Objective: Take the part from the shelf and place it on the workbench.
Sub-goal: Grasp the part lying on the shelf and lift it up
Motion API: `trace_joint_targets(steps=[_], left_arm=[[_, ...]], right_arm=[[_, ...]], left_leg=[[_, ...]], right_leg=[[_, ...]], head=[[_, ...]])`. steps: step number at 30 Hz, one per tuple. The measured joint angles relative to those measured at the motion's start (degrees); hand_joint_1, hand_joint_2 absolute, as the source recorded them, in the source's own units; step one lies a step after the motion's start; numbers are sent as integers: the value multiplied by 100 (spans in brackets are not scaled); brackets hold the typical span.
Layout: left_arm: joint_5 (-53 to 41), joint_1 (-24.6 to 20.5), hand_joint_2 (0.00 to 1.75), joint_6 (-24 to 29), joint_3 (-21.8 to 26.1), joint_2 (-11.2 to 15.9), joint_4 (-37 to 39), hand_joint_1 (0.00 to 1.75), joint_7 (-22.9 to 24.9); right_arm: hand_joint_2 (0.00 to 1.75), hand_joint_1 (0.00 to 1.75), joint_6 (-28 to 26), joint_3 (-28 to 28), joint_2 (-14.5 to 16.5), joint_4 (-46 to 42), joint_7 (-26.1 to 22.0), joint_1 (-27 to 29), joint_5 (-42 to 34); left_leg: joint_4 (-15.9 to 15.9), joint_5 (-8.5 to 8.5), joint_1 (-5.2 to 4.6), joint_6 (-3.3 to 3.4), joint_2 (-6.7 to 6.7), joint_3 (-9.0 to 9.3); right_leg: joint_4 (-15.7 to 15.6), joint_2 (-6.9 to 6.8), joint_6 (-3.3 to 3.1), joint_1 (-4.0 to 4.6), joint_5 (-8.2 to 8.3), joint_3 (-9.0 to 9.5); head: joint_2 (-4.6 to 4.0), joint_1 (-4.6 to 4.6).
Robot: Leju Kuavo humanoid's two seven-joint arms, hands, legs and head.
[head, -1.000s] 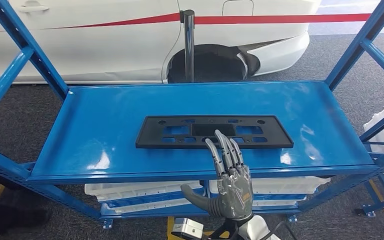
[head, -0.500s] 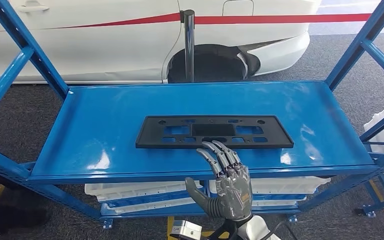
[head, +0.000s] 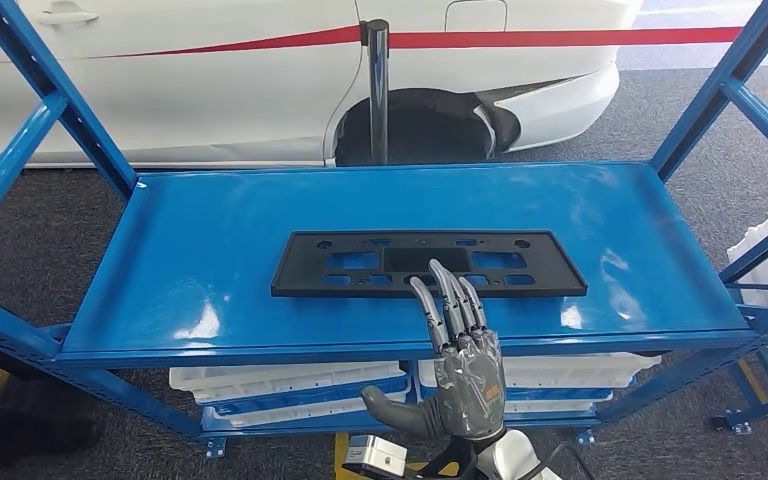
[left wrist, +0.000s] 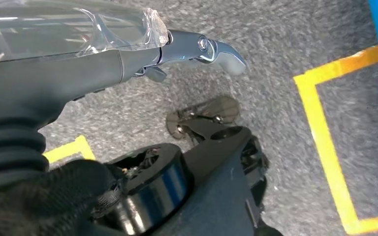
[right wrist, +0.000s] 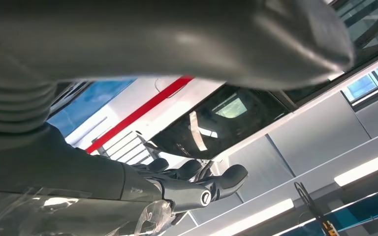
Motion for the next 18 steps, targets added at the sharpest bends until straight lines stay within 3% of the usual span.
trace_joint_targets(steps=[8, 12, 18], left_arm=[[-164, -26, 0, 101, -46, -26, 1, 0, 534], [-234, -49, 0, 88, -120, -51, 1, 0, 559], [-238, -44, 0, 88, -183, -57, 1, 0, 562]], right_arm=[[0, 0, 107, 2, 7, 111, 19, -32, 393], [0, 0, 226, 5, 4, 359, 148, -88, 1035], [0, 0, 230, 5, 0, 480, 176, -88, 1134]], left_leg=[[0, 0, 0, 0, 0, 0], [0, 0, 0, 0, 0, 1], [0, 0, 0, 0, 0, 0]], right_leg=[[0, 0, 0, 0, 0, 1], [0, 0, 0, 0, 0, 1], [0, 1, 0, 0, 0, 0]], head=[[0, 0], [0, 0], [0, 0]])
